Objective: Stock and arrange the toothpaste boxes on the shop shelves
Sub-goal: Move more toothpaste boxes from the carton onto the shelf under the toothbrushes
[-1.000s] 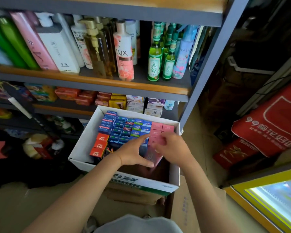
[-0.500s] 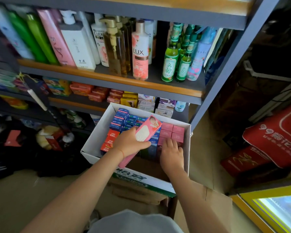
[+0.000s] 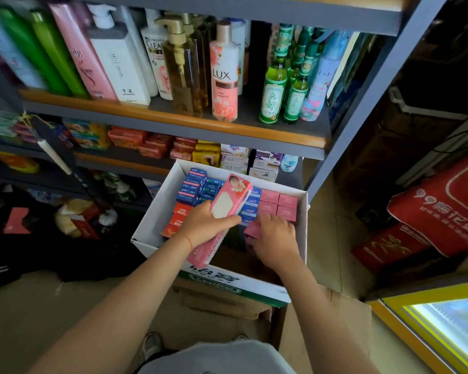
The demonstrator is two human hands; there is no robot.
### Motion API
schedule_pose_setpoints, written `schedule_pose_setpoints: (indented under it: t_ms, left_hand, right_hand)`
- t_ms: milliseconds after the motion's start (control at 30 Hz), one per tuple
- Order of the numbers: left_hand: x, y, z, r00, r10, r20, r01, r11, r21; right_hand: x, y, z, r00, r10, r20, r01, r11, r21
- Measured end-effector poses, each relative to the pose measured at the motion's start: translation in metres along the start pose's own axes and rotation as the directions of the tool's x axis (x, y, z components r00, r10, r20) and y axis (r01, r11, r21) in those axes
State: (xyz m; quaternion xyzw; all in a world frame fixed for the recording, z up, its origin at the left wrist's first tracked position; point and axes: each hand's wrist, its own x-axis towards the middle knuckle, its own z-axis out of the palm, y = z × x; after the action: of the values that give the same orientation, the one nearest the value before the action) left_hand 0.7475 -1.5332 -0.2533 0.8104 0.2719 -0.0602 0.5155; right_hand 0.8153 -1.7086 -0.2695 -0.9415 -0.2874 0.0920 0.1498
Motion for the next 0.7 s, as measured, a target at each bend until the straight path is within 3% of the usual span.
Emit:
schedule_pose_setpoints:
  t_ms: [167, 333, 433, 533, 633, 700]
  left_hand:
    - [-0.021, 0.007, -0.034, 1.0, 0.023, 0.002, -0.021, 0.94, -0.339]
    - [-0.042, -0.006, -0.106, 0.999, 0.027, 0.044, 0.004, 0.805, -0.593]
    - [-0.064, -0.037, -0.165, 0.998, 0.007, 0.055, 0.035, 0.691, -0.722]
    - [-0.085, -0.097, -0.232, 0.997, -0.034, 0.071, 0.078, 0.542, -0.837]
    - [-0.114, -0.158, -0.298, 0.994, -0.088, 0.061, 0.092, 0.412, -0.907]
    - [-0.131, -0.19, -0.336, 0.991, -0.135, 0.025, 0.071, 0.348, -0.935]
  right_hand:
    - [0.001, -0.051, -0.062, 0.972, -0.007, -0.237, 0.102, 0.914, 0.393]
    - [0.001, -0.133, -0.096, 0.912, 0.144, -0.384, 0.153, 0.75, 0.644]
    - [0.006, -0.192, -0.082, 0.915, 0.308, -0.259, 0.05, 0.551, 0.833]
    - [0.013, -0.256, -0.058, 0.89, 0.454, 0.054, -0.167, 0.213, 0.963]
    - [0.019, -0.334, -0.034, 0.872, 0.363, 0.33, -0.281, -0.181, 0.942]
    - [0.021, -0.387, -0.019, 0.869, 0.242, 0.431, -0.317, -0.397, 0.861]
